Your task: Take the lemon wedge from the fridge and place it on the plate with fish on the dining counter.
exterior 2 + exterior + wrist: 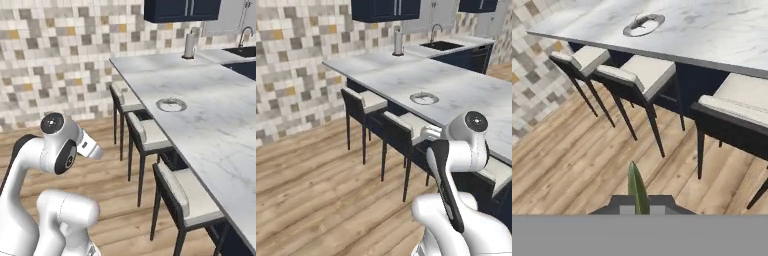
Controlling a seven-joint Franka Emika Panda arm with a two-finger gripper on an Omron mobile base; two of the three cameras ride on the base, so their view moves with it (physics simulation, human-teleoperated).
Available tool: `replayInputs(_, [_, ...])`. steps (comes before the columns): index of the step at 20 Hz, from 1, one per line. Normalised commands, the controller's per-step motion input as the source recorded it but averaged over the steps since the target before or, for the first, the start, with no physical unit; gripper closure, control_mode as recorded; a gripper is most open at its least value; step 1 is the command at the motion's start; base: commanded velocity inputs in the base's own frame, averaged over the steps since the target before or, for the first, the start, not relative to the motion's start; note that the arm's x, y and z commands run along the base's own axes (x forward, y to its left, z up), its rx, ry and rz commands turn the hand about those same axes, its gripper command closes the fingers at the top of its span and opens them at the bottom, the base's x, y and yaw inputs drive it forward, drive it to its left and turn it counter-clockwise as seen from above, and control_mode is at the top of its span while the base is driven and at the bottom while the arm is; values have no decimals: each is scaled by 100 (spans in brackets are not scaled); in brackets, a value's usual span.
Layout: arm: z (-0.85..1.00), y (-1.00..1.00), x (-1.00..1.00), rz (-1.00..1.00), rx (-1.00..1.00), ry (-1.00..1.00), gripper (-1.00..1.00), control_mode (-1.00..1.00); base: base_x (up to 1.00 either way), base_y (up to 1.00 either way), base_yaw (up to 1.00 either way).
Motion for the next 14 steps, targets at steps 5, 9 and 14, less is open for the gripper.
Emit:
replayInputs(5, [0, 0, 0, 0, 0, 0, 100, 100, 100, 66, -57])
replayInputs(9, [0, 0, 0, 0, 0, 0, 100, 100, 100, 23, -55])
replayInputs(14, [0, 0, 0, 0, 0, 0, 100, 100, 100, 16, -55])
